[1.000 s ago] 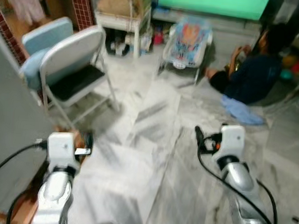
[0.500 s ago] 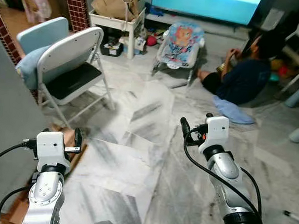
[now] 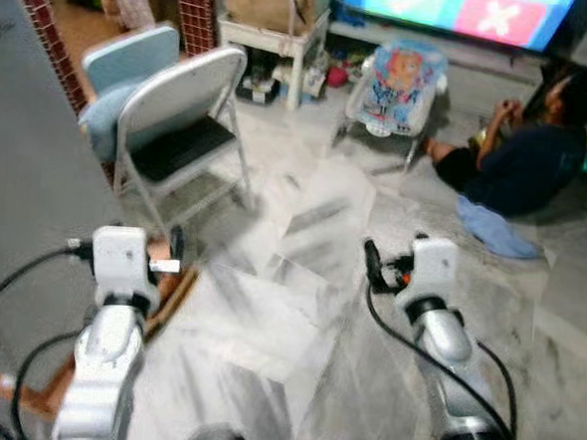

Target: Restocking fridge

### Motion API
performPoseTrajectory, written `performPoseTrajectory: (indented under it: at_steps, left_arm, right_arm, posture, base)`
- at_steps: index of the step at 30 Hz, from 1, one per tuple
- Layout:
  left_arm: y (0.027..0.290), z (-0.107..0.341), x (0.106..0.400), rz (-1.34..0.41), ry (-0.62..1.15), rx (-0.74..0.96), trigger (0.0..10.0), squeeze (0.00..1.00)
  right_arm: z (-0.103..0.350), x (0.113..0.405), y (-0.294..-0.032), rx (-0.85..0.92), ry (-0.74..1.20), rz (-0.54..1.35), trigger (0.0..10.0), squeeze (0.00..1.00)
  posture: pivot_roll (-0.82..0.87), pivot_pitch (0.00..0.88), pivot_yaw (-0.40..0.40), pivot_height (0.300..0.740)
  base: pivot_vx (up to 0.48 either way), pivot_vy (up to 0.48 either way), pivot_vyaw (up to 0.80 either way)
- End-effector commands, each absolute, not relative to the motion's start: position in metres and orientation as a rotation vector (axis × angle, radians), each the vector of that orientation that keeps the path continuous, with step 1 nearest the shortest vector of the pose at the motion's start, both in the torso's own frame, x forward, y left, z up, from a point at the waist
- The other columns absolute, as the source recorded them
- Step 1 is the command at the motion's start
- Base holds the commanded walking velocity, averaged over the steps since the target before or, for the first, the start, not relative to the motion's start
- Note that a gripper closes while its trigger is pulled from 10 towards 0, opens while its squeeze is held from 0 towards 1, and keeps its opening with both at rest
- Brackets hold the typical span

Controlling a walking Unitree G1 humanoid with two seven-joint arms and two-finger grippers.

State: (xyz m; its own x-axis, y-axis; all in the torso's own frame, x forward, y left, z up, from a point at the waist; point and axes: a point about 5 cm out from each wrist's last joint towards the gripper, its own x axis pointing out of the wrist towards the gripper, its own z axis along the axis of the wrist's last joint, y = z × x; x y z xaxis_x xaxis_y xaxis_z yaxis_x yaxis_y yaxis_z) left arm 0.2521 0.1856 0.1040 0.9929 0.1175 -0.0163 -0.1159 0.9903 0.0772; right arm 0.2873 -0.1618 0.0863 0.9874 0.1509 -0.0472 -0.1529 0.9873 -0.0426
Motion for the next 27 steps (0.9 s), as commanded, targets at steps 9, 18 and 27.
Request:
performPoseTrajectory:
  at_steps: [9,18,27]
  left_arm:
    - [0.197,0.090,0.243,0.118,0.096,0.104,10.0,0.00]
    - [0.193,0.090,0.243,0.075,0.088,0.089,10.0,0.00]
    - [0.190,0.093,0.245,0.055,0.055,0.073,10.0,0.00]
  right_arm:
    - [0.092,0.288,-0.163,-0.036,0.026,0.140,10.0,0.00]
    - [0.092,0.288,-0.166,-0.025,0.046,0.109,10.0,0.00]
    - [0.094,0.291,-0.166,-0.040,0.061,0.110,10.0,0.00]
  posture:
    - [-0.04,0.085,0.021,0.740]
    - [-0.04,0.108,0.014,0.740]
    - [-0.03,0.102,0.010,0.740]
  base:
    - [-0.263,0.332,0.21]
    - [-0.205,0.411,0.00]
    - [0.000,0.480,0.00]
